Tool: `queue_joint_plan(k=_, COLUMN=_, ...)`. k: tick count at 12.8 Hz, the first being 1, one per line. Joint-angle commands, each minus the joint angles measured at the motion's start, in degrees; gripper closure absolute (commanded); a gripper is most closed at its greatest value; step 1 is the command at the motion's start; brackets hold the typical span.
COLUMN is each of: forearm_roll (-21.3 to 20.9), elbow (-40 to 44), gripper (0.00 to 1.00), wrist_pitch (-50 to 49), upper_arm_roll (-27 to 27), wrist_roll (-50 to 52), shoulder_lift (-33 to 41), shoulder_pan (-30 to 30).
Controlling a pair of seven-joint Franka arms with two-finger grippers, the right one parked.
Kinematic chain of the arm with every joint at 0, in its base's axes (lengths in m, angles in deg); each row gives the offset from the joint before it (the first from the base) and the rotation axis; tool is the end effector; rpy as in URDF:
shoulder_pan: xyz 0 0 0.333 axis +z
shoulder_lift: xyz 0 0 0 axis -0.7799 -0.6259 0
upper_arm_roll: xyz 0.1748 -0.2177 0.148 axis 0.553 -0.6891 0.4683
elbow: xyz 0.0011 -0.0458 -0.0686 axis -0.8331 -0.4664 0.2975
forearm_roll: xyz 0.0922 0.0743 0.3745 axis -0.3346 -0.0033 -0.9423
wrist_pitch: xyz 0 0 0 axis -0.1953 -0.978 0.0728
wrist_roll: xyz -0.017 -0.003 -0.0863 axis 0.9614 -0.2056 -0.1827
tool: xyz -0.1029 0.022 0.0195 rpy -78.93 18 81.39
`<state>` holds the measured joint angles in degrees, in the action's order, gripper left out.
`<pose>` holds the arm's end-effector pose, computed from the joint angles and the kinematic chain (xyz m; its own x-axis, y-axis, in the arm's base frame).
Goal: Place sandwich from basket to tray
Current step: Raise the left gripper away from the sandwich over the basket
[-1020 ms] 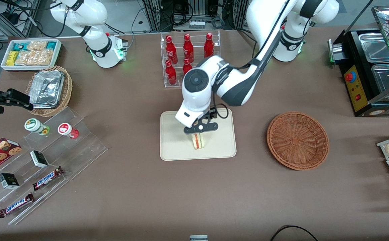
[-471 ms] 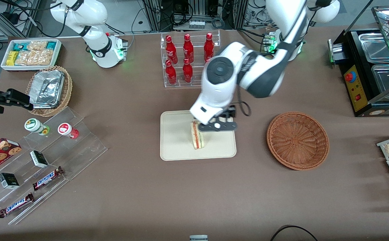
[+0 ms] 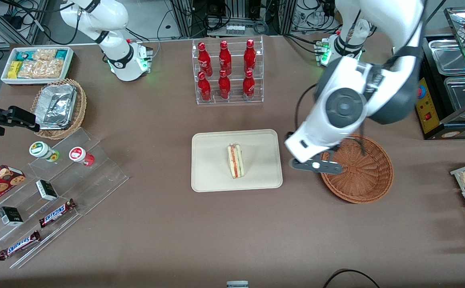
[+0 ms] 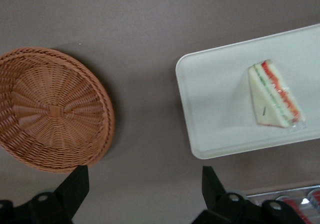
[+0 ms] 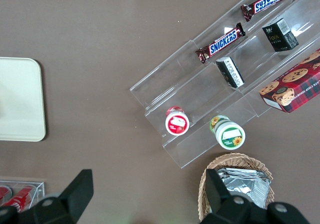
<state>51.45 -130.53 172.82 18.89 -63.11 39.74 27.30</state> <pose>0.5964 -0.2757 0.4777 0.9638 -0.1992 -0.1770 -0.2046 -0.9788 -0.0124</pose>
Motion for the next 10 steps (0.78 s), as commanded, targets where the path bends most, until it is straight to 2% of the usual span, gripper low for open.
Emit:
queue_joint_plan(k=1, forearm_roll=0.13, elbow=-8.55, gripper=0.00, wrist_pitch=1.86, upper_arm_roll=-0.54, wrist_roll=-4.29, shoulder_lift=6.76, shoulder_pan=3.46)
queue_joint_plan(k=6, forearm_roll=0.22, elbow=-20.86, gripper=0.00, wrist_pitch=7.84, upper_arm_roll=1.74, wrist_roll=-7.45, shoulder_lift=15.38, shoulder_pan=3.73)
queue_joint_plan(k=10, forearm_roll=-0.31, elbow=-25.62, gripper=0.00, wrist_pitch=7.14, upper_arm_roll=7.62, wrist_roll=-11.68, shoulder_lift=21.18, shoulder_pan=3.56)
